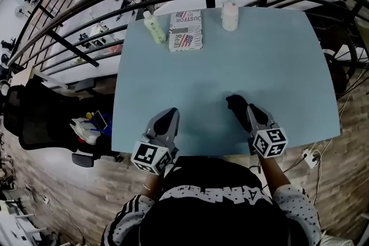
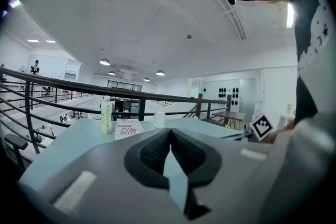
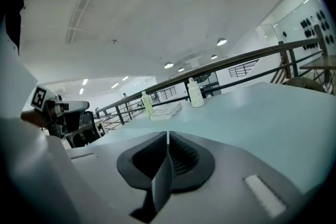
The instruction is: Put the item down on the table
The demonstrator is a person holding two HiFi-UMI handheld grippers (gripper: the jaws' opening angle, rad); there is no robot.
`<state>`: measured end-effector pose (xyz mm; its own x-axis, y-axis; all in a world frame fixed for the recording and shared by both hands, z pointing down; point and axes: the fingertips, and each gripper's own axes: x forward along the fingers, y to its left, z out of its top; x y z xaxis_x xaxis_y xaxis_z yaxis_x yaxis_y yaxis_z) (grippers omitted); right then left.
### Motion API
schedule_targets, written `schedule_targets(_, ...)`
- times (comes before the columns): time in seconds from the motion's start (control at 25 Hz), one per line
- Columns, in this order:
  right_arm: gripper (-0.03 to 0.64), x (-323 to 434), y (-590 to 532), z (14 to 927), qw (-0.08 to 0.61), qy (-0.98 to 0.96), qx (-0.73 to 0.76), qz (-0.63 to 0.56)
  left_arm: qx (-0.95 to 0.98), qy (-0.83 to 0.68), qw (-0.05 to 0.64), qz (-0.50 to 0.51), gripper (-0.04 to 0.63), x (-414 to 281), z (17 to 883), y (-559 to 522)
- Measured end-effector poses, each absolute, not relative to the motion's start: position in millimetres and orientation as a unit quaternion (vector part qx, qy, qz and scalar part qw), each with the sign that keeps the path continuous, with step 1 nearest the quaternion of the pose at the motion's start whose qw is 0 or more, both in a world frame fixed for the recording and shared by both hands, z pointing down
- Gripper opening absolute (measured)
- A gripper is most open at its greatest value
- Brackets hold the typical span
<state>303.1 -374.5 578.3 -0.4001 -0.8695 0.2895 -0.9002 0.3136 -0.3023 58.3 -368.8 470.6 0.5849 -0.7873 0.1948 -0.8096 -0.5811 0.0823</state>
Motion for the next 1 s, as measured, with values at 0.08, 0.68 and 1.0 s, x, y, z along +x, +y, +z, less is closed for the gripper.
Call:
schedule_targets(0.08,-0.003,306,-374,568,0.008,-0.808,0.549,0.211,0.889,-0.446,0.079,0.069,0.0,61,470,-371)
schedule_targets(0.68,-0.003,300,-367,543,-0.02,-0.815,0.54,0.208,0.893,-0.436,0.085,0.066,0.0,63,471,-372)
schedule_targets(1.0,-0.003,301,-362,542,-0.02,-0.81,0.547,0.211,0.899,-0.425,0.085,0.064,0.0,64,473,-368)
